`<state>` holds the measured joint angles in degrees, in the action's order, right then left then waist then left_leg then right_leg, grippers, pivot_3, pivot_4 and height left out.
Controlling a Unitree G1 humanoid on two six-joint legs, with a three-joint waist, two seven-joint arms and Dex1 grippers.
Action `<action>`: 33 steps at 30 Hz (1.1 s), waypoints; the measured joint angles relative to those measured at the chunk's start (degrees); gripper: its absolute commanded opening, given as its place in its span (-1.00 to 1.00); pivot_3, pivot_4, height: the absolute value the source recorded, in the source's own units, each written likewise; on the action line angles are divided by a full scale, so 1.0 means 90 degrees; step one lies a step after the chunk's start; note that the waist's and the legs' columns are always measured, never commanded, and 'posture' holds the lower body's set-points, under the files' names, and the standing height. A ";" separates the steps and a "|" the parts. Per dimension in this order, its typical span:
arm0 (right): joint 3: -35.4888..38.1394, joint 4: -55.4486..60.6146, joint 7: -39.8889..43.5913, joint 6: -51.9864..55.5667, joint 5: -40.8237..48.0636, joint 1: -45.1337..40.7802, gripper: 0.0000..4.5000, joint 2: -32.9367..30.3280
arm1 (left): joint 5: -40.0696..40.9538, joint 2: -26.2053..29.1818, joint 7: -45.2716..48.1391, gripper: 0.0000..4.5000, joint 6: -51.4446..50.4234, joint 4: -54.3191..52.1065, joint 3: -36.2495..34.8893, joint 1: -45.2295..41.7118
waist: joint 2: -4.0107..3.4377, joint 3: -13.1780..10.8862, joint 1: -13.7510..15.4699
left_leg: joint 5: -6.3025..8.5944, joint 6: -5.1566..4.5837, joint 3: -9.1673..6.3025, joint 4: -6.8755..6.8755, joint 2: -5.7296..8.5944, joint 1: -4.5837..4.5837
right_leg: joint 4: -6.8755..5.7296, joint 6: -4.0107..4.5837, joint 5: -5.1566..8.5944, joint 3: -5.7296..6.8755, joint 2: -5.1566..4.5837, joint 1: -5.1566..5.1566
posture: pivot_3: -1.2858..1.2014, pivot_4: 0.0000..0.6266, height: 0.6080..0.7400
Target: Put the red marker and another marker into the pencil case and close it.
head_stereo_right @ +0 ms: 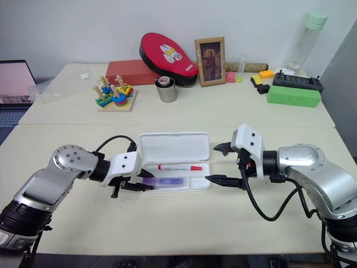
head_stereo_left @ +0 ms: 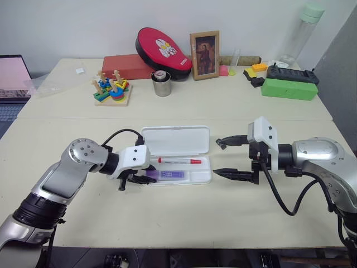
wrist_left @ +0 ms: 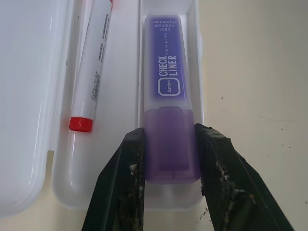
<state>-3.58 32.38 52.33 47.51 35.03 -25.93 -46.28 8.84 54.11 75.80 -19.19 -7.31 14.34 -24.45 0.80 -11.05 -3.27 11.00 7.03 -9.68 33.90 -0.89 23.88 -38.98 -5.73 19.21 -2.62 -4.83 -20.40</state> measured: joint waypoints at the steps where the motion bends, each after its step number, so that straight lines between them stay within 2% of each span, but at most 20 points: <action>1: 0.0000 0.0000 0.0000 0.0000 0.0000 0.0000 1.00 0.0000 | 0.0001 -0.0010 0.0005 -0.15 -0.0014 0.0000 0.0000 0.0000 | 0.0000 0.0000 -0.0001 | 0.0000 0.0000 0.0000 0.0000 0.0000 0.0000 | 0.0000 0.0000 0.0000 0.0000 0.0000 0.0000 | 0.03 -0.52 1.00; 13: -0.0001 0.0000 -0.0003 0.0000 -0.0003 0.0000 1.00 0.0000 | 0.0060 -0.0095 -0.0018 0.76 -0.0225 -0.0019 -0.0022 -0.0001 | 0.0000 0.0000 -0.0001 | 0.0000 0.0000 0.0000 0.0002 0.0000 0.0000 | -0.0002 0.0000 0.0000 0.0000 0.0000 0.0001 | 0.03 -0.52 1.00; 16: -0.0021 -0.0041 -0.0080 0.0000 -0.0055 -0.0003 1.00 0.0025 | 0.0427 -0.0364 -0.0162 0.97 -0.0555 -0.0184 -0.0248 0.0004 | 0.0001 0.0001 0.0000 | 0.0000 0.0000 -0.0001 0.0005 0.0000 0.0000 | -0.0002 0.0000 0.0000 0.0001 0.0000 0.0004 | 0.03 -0.52 1.00; 19: -0.0242 -0.0347 -0.0482 0.0088 -0.0387 -0.0104 1.00 0.0186 | 0.0896 -0.0792 -0.0535 0.99 -0.1043 -0.0486 -0.0629 -0.0021 | 0.0003 0.0002 -0.0004 | -0.0001 -0.0001 -0.0003 0.0009 0.0000 -0.0004 | -0.0006 0.0000 0.0000 0.0001 0.0000 0.0008 | 0.03 -0.52 1.00; 24: -0.0748 -0.1319 -0.1658 0.0651 -0.1251 -0.0489 1.00 0.0778 | 0.1670 -0.1735 -0.1540 0.99 -0.1742 -0.1194 -0.1185 -0.0045 | 0.0004 0.0003 -0.0016 | -0.0002 -0.0001 -0.0005 0.0012 0.0000 -0.0006 | -0.0008 0.0000 -0.0001 0.0002 0.0000 0.0009 | 0.03 -0.52 1.00; 30: -0.1072 -0.2361 -0.2568 0.0968 -0.1984 -0.0754 1.00 0.1591 | 0.1763 -0.2410 -0.2583 0.99 -0.1852 -0.1405 -0.1288 -0.0070 | 0.0005 0.0004 -0.0011 | -0.0003 0.0000 -0.0006 0.0012 0.0001 -0.0008 | -0.0007 0.0001 -0.0002 0.0002 0.0000 0.0010 | 0.03 -0.52 1.00; 33: -0.1123 -0.2744 -0.2783 0.1041 -0.2119 -0.0850 1.00 0.1922 | 0.1735 -0.2447 -0.2829 0.99 -0.1847 -0.1413 -0.1252 -0.0084 | 0.0005 0.0004 -0.0017 | -0.0003 0.0002 -0.0006 0.0011 0.0002 -0.0008 | -0.0007 0.0001 -0.0002 0.0002 0.0000 0.0009 | 0.03 -0.52 1.00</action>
<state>-13.69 7.69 27.28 56.87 15.96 -33.58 -28.99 24.45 32.08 50.34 -35.81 -20.03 3.07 -25.20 0.85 -11.01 -3.42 10.97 7.05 -9.73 34.00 -0.87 23.82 -39.04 -5.72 19.19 -2.60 -4.84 -20.32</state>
